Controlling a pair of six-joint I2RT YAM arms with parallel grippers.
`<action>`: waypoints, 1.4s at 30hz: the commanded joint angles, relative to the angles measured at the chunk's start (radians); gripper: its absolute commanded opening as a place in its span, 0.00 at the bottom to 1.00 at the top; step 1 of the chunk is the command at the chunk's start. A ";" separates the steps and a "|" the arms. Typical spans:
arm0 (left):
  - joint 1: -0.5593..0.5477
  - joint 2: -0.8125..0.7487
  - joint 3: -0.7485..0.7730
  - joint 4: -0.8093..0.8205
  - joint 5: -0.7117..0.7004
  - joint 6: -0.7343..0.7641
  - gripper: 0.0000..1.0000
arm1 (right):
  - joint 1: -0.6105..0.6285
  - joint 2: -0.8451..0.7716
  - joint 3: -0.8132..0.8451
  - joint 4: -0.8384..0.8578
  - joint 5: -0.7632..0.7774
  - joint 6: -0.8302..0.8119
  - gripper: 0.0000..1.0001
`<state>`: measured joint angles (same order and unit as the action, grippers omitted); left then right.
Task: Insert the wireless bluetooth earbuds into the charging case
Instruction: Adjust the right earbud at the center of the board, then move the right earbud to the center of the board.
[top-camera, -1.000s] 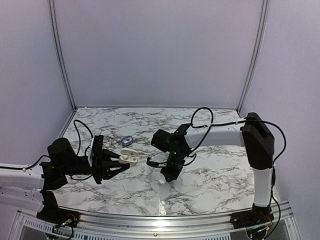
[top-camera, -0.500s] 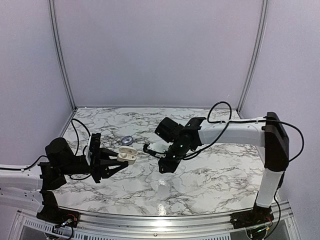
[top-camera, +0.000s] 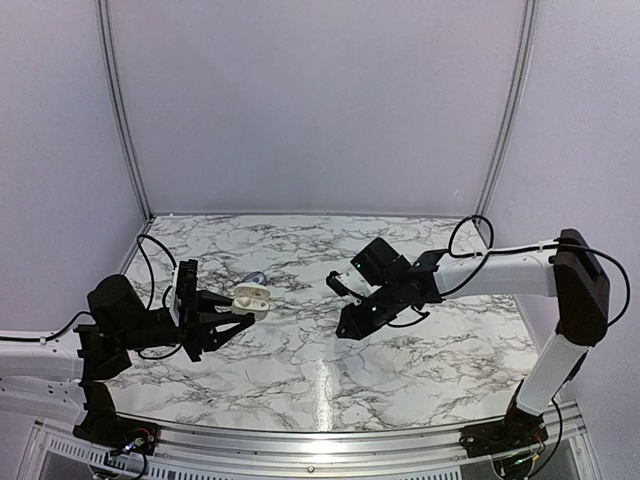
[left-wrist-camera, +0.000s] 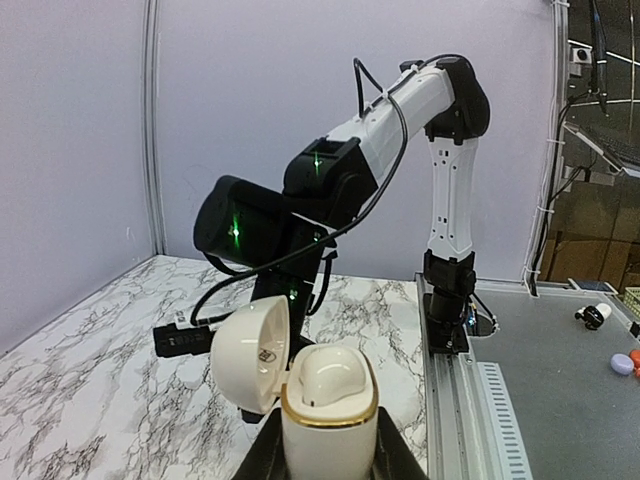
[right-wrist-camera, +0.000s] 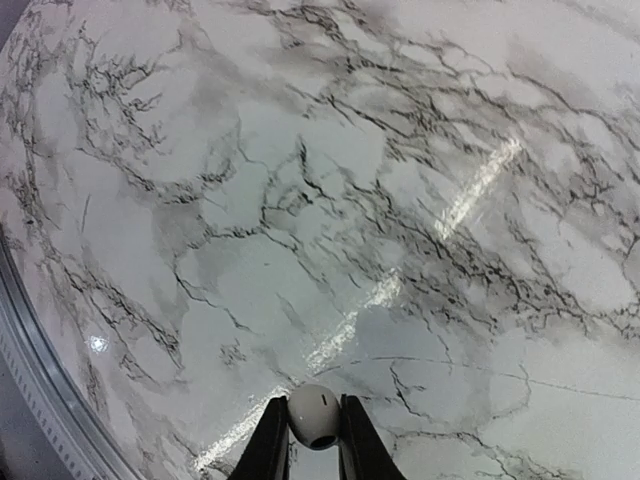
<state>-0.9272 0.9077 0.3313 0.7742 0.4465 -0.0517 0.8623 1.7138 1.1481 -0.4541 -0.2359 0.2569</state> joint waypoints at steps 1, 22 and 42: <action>0.005 -0.016 -0.002 0.040 -0.010 -0.009 0.00 | 0.006 -0.036 -0.075 0.092 0.080 0.137 0.10; 0.005 0.019 -0.005 0.054 -0.005 -0.009 0.00 | -0.014 -0.033 -0.191 0.109 0.143 0.230 0.30; 0.019 0.002 -0.019 0.063 0.006 -0.018 0.00 | -0.070 -0.173 -0.240 0.125 0.075 -0.037 0.41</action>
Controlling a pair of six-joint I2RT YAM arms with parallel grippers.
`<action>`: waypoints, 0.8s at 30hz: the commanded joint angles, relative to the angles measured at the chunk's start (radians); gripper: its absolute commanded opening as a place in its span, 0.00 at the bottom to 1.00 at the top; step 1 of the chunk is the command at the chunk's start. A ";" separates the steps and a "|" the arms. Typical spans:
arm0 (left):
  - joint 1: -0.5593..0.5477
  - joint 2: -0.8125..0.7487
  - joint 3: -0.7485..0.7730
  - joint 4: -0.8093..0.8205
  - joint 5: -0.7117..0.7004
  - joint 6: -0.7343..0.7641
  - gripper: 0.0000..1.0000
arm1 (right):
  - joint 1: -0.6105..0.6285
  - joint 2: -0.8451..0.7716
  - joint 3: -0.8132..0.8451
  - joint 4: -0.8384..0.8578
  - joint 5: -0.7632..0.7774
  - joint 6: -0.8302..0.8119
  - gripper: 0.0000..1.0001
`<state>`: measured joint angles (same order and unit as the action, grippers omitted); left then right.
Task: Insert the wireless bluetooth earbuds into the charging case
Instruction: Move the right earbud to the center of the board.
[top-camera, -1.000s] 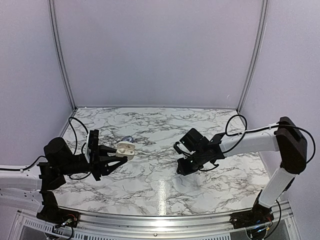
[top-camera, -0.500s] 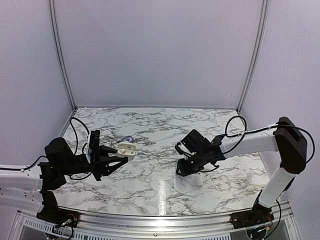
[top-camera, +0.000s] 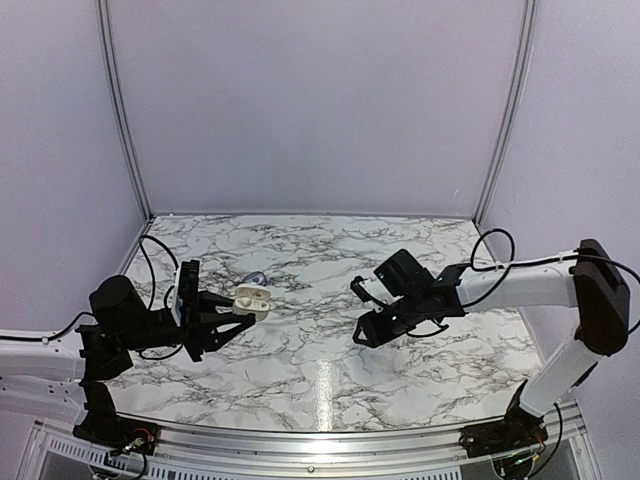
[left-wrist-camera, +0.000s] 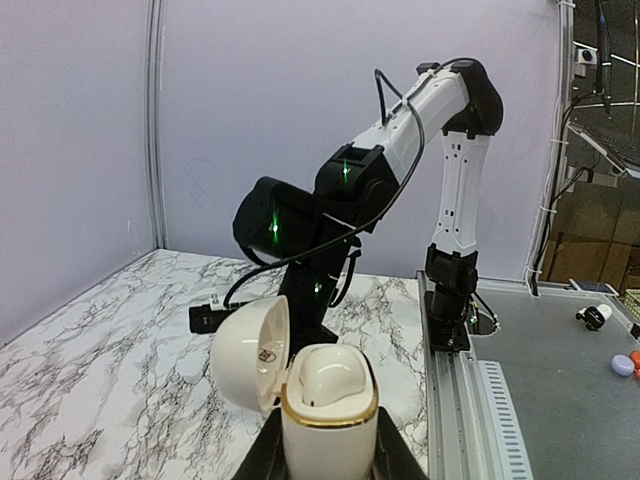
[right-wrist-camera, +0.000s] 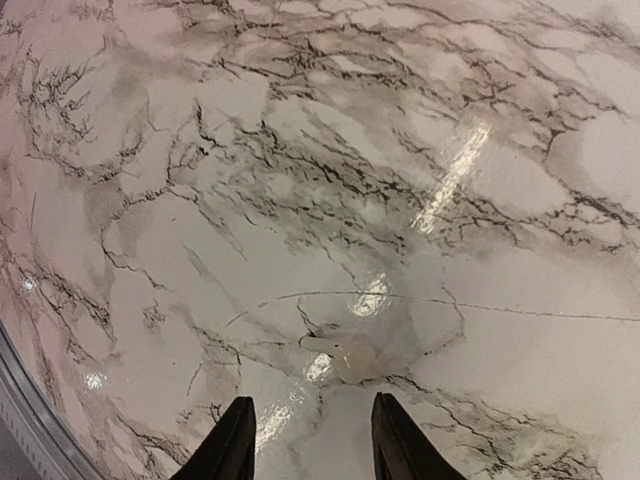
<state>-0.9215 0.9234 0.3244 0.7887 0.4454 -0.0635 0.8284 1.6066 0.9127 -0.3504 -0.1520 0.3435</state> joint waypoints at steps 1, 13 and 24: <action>0.012 -0.017 -0.016 0.050 0.003 -0.008 0.00 | -0.042 -0.069 -0.007 0.021 -0.005 -0.148 0.41; 0.014 0.001 -0.005 0.066 0.043 -0.017 0.00 | -0.048 0.010 -0.059 0.127 -0.082 -0.287 0.37; 0.015 0.015 0.001 0.066 0.043 -0.009 0.00 | -0.049 0.083 -0.053 0.140 -0.040 -0.328 0.32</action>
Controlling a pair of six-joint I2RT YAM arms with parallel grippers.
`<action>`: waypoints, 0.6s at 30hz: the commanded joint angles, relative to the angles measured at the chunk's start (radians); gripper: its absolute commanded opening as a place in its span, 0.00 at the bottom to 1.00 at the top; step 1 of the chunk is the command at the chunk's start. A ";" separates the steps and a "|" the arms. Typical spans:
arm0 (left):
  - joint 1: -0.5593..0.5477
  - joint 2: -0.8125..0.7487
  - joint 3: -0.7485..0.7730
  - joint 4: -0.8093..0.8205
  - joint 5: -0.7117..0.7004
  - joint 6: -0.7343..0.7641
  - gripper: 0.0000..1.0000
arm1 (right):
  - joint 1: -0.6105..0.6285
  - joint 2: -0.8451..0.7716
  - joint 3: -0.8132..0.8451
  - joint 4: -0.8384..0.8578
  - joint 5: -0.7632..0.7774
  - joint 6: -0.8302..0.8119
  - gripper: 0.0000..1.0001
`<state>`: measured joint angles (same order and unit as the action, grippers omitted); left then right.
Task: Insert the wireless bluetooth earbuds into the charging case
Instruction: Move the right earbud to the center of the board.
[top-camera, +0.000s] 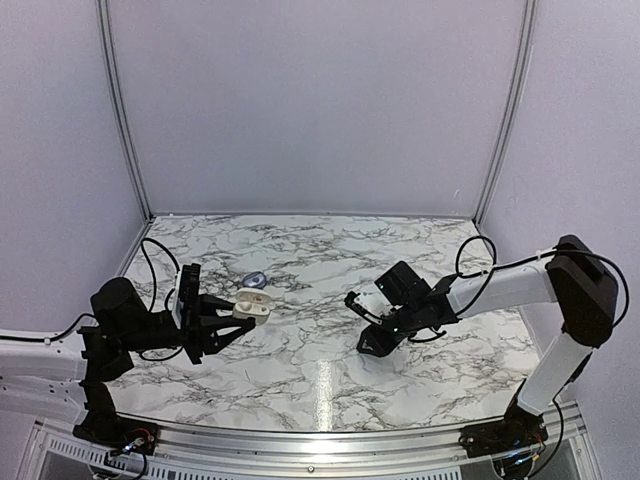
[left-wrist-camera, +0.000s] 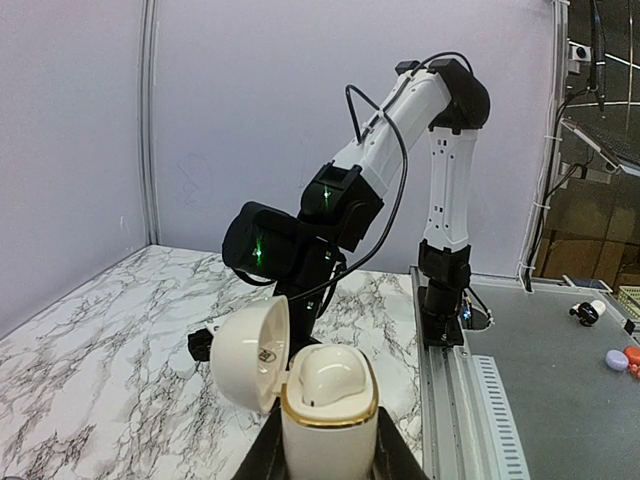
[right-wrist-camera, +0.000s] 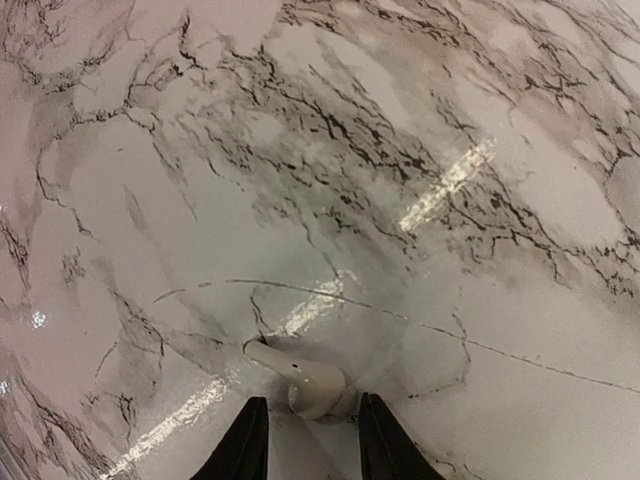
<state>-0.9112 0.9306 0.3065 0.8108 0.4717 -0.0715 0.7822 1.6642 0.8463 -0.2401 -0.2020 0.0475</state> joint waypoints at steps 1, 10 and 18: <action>0.005 0.008 0.019 0.044 0.020 -0.002 0.00 | -0.003 0.032 0.017 0.030 0.010 -0.037 0.32; 0.006 0.015 0.016 0.051 0.012 0.002 0.00 | -0.003 0.050 0.031 0.010 0.008 -0.076 0.26; 0.009 0.019 0.014 0.057 0.015 0.000 0.00 | 0.004 0.024 0.020 -0.006 0.015 -0.080 0.15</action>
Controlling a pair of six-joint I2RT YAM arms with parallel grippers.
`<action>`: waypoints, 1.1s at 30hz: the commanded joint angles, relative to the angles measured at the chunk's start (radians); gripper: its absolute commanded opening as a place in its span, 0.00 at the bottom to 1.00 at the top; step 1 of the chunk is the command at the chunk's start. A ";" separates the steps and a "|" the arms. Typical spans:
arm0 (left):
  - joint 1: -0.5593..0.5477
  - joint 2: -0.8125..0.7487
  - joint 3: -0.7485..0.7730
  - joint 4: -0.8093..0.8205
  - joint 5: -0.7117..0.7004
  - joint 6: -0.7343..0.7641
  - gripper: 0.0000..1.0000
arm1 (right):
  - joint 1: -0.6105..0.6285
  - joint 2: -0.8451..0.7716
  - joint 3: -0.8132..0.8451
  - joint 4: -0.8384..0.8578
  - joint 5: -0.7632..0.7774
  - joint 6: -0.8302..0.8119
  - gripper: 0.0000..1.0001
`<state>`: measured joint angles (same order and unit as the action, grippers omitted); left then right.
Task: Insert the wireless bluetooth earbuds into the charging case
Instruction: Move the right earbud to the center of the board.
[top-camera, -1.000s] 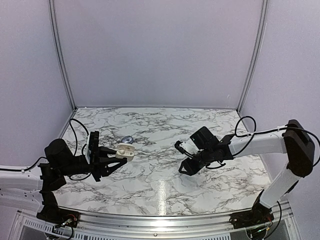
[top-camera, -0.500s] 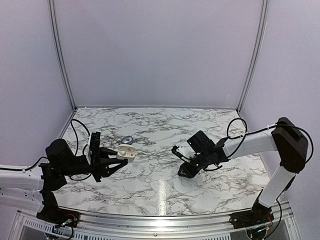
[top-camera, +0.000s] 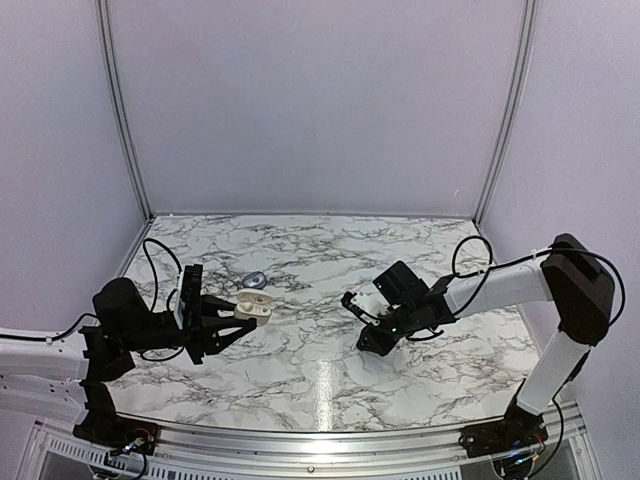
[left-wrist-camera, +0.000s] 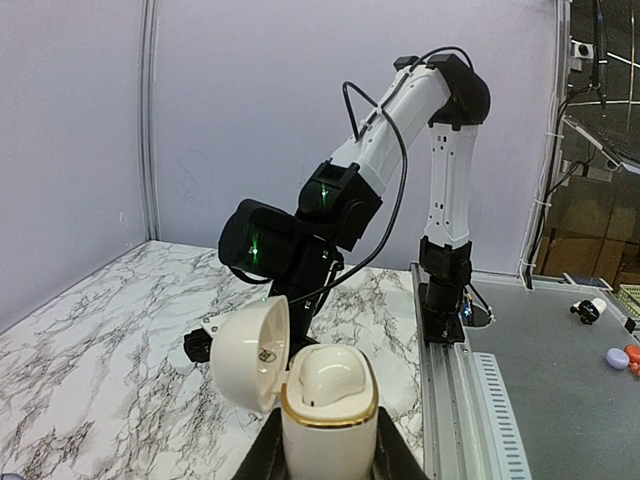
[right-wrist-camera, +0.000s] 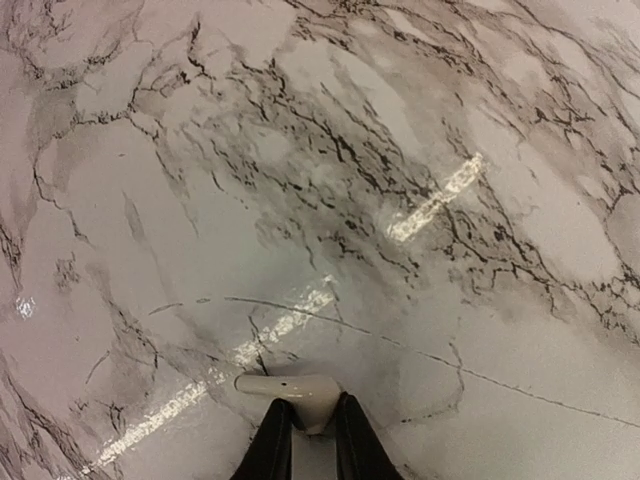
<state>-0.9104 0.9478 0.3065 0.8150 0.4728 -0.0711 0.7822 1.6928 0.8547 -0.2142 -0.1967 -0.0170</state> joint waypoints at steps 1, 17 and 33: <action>0.007 0.002 0.013 0.054 0.014 -0.001 0.00 | 0.003 -0.015 0.011 -0.032 0.009 -0.017 0.14; 0.012 0.011 0.000 0.084 0.021 -0.016 0.00 | 0.015 -0.092 0.104 -0.146 0.092 -0.093 0.23; 0.014 0.006 -0.001 0.085 0.019 -0.019 0.00 | 0.105 0.043 0.210 -0.211 0.151 -0.101 0.34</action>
<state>-0.9020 0.9565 0.3065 0.8490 0.4816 -0.0864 0.8505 1.6787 0.9676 -0.3580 -0.1246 -0.0910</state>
